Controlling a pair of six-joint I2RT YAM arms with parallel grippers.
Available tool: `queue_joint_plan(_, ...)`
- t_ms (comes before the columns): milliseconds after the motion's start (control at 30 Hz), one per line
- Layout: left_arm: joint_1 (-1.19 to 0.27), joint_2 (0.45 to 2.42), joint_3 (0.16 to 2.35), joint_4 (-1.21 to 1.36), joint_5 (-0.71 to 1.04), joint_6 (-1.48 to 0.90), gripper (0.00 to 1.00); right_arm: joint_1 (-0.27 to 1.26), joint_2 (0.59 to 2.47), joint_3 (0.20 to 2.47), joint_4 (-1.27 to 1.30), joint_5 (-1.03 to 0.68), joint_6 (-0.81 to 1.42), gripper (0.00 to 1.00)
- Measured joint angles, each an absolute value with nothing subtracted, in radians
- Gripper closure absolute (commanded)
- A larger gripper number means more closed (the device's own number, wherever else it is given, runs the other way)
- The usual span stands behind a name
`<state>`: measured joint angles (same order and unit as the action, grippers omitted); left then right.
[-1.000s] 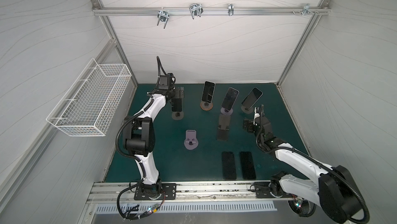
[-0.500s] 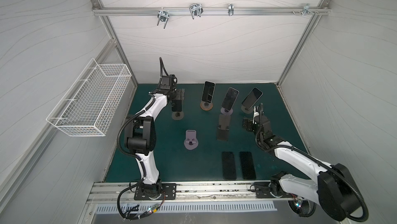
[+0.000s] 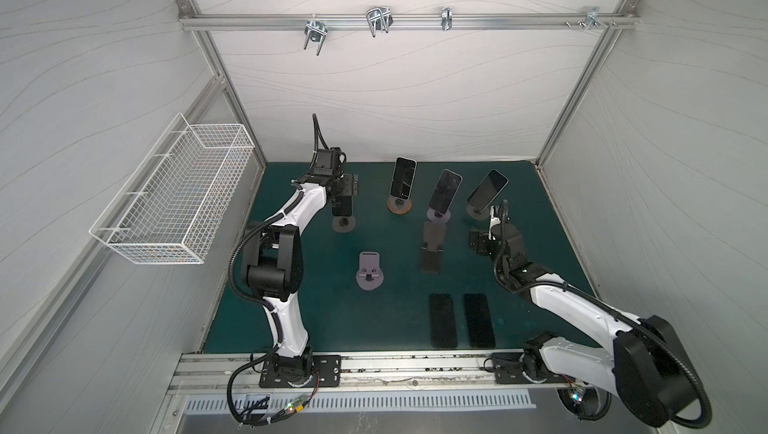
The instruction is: Remove the phone from the phone stand
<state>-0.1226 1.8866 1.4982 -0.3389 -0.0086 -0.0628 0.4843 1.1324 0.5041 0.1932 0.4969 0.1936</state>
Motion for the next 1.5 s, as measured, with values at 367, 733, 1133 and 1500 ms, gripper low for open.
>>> queue_joint_plan(367,-0.123,1.887,1.489,-0.334,-0.023,-0.078,0.17,0.484,1.132,0.504,0.193,0.497,0.194,0.01)
queue_joint_plan(733,-0.123,1.886,1.461,-0.332,-0.043,-0.102,0.08,0.484,1.132,0.504,0.193,0.497,0.194,0.01)
queue_joint_plan(1133,-0.126,1.886,1.439,-0.332,-0.073,-0.117,0.12,0.484,1.132,0.504,0.193,0.497,0.194,0.01)
queue_joint_plan(1500,-0.128,1.886,1.44,-0.336,-0.101,-0.112,0.35,0.484,1.132,0.504,0.193,0.497,0.194,0.01)
